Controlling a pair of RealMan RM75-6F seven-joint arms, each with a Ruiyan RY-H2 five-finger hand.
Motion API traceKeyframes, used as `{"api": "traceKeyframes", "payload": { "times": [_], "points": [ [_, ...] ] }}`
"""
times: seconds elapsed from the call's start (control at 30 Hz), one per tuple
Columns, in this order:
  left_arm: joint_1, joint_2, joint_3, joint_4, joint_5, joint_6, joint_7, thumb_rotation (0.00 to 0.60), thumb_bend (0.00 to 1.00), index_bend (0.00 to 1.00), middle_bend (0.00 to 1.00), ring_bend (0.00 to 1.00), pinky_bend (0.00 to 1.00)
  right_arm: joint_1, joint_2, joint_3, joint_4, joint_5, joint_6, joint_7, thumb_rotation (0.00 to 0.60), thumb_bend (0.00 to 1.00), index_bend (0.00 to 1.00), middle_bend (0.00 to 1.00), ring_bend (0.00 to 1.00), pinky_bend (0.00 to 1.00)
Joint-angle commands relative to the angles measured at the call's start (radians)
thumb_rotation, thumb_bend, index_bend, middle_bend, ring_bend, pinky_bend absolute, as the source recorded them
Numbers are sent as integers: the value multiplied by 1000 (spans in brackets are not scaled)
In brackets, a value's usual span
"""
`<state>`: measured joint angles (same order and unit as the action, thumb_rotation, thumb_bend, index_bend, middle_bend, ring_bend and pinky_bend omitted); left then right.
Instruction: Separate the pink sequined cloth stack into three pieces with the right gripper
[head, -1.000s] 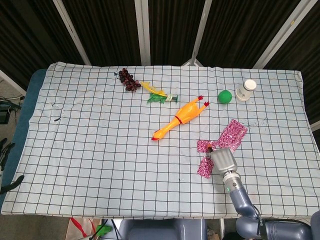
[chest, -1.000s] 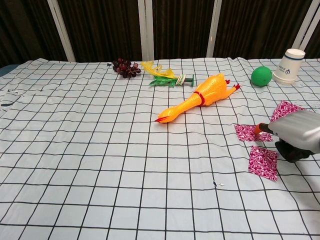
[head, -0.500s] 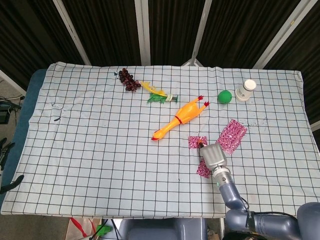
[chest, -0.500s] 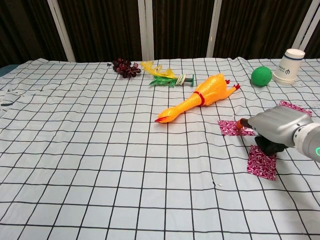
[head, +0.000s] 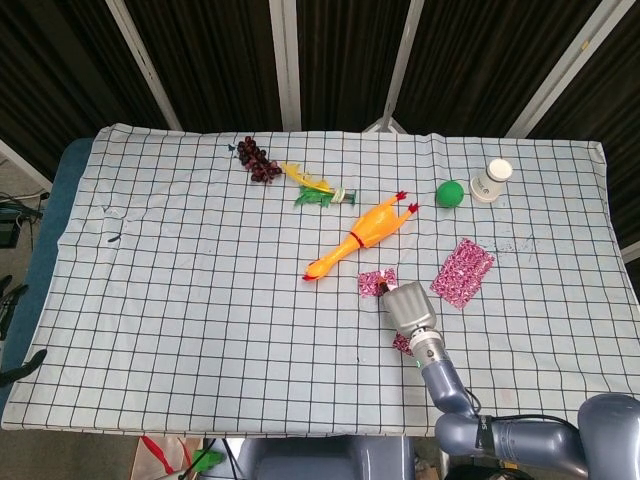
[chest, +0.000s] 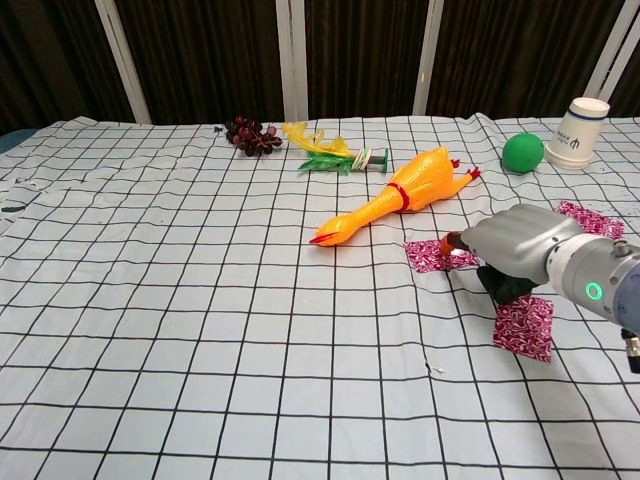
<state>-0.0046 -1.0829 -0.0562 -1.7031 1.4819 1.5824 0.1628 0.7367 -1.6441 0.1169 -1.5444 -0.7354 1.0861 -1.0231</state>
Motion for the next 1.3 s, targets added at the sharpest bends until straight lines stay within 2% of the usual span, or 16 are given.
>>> {"api": "traceKeyframes", "payload": {
  "times": [0.03, 0.17, 0.23, 0.27, 0.37, 0.43, 0.53, 0.63, 0.8, 0.93, 1.1, 1.3],
  "points": [
    [-1, 0, 1, 0, 0, -1, 0, 600, 270, 149, 25, 38, 105, -3, 28, 6, -34, -8, 27, 5, 600, 772, 177, 834, 840, 654],
    [-1, -1, 2, -1, 3, -1, 5, 600, 270, 149, 26, 39, 105, -12, 76, 15, -90, -25, 67, 16, 600, 772, 177, 834, 838, 654],
    [0, -2, 2, -2, 3, 0, 7, 600, 270, 148, 26, 39, 105, -23, 107, 15, -127, -41, 90, 29, 600, 773, 177, 786, 784, 654],
    [-1, -3, 2, -2, 3, 0, 8, 600, 270, 148, 26, 39, 105, -30, 122, 16, -145, -48, 99, 39, 600, 772, 177, 743, 753, 651],
    [-1, -4, 2, -2, 0, -3, 12, 600, 270, 148, 25, 38, 105, -54, 170, 16, -197, -73, 133, 73, 600, 731, 152, 509, 582, 562],
    [-3, -5, 3, -3, 0, -5, 16, 600, 270, 148, 25, 39, 105, -80, 213, 12, -240, -91, 159, 105, 600, 624, 98, 335, 427, 447],
    [-4, -7, 3, -4, 1, -6, 20, 600, 270, 148, 25, 39, 105, -130, 284, -5, -304, -137, 200, 175, 600, 521, 44, 195, 326, 367],
    [-4, -9, 5, -6, 3, -8, 26, 600, 270, 148, 25, 39, 105, -206, 364, -49, -356, -241, 241, 303, 600, 496, 31, 126, 267, 313],
    [-8, -14, 9, -7, 10, -13, 35, 600, 270, 148, 25, 38, 105, -333, 447, -140, -332, -495, 349, 541, 600, 477, 26, 101, 230, 264],
    [-9, -16, 12, -8, 13, -16, 41, 600, 270, 148, 26, 38, 105, -427, 475, -198, -268, -633, 464, 663, 600, 478, 25, 100, 214, 240],
    [-9, -13, 13, -7, 11, -18, 37, 600, 270, 148, 27, 39, 105, -523, 506, -240, -224, -676, 555, 712, 600, 478, 25, 101, 201, 236],
    [-6, -9, 10, -3, 10, -11, 23, 600, 270, 148, 27, 38, 105, -581, 529, -241, -200, -671, 590, 743, 600, 477, 25, 96, 177, 209]
  ]
}}
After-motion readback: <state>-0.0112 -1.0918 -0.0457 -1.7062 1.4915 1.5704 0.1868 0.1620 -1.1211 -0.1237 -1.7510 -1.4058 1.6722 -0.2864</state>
